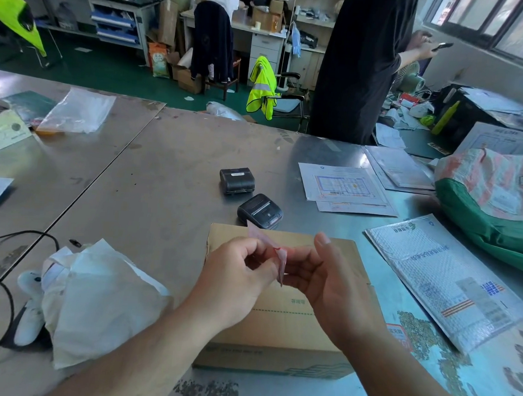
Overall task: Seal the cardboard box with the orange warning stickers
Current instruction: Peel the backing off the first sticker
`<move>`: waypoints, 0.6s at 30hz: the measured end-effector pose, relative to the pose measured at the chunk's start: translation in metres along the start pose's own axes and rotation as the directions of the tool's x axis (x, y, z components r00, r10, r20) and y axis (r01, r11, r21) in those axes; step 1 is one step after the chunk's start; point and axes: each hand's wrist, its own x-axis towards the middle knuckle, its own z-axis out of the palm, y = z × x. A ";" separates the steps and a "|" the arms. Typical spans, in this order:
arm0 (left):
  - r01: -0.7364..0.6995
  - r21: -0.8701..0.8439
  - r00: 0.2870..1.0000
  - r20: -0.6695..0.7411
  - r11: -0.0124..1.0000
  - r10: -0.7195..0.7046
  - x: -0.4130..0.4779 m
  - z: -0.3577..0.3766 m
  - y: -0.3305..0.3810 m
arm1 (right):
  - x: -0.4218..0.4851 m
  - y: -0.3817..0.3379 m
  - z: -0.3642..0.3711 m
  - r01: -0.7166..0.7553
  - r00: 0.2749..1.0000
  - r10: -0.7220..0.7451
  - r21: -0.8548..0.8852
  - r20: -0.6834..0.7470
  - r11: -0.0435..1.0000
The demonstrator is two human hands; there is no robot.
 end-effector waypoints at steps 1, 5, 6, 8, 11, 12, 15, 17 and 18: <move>0.018 -0.020 1.000 0.000 1.000 -0.018 0.000 0.000 0.000 | -0.001 0.000 0.001 0.008 1.000 -0.008 -0.003 0.003 1.000; 0.012 -0.053 1.000 0.006 0.999 -0.012 -0.002 0.000 -0.001 | -0.004 -0.002 0.001 -0.008 0.999 0.006 0.040 0.044 0.999; 0.007 -0.052 1.000 0.006 0.999 -0.007 -0.003 -0.001 -0.001 | -0.004 -0.002 0.001 -0.017 0.998 0.014 0.050 0.058 0.999; -0.002 -0.037 1.000 0.007 0.999 0.002 -0.004 -0.001 0.000 | -0.004 -0.002 0.001 -0.039 0.995 0.030 0.097 0.094 0.994; -0.031 -0.047 0.999 0.005 0.998 0.032 -0.006 -0.002 0.003 | -0.005 0.000 -0.001 -0.070 0.991 0.050 0.163 0.124 0.984; -0.050 -0.048 0.999 0.006 0.998 0.050 -0.006 -0.002 0.004 | -0.004 0.001 -0.002 -0.071 0.990 0.049 0.160 0.133 0.985; -0.094 -0.026 0.995 0.022 0.995 0.095 -0.007 -0.002 0.004 | -0.003 0.002 -0.004 -0.073 0.988 0.054 0.132 0.143 0.989; -0.101 -0.011 0.995 0.017 0.995 0.101 -0.007 -0.003 0.002 | -0.002 0.004 -0.005 -0.075 0.988 0.055 0.135 0.147 0.988; -0.104 -0.003 0.994 0.016 0.995 0.104 -0.007 -0.003 0.002 | -0.002 0.005 -0.005 -0.079 0.988 0.058 0.147 0.145 0.986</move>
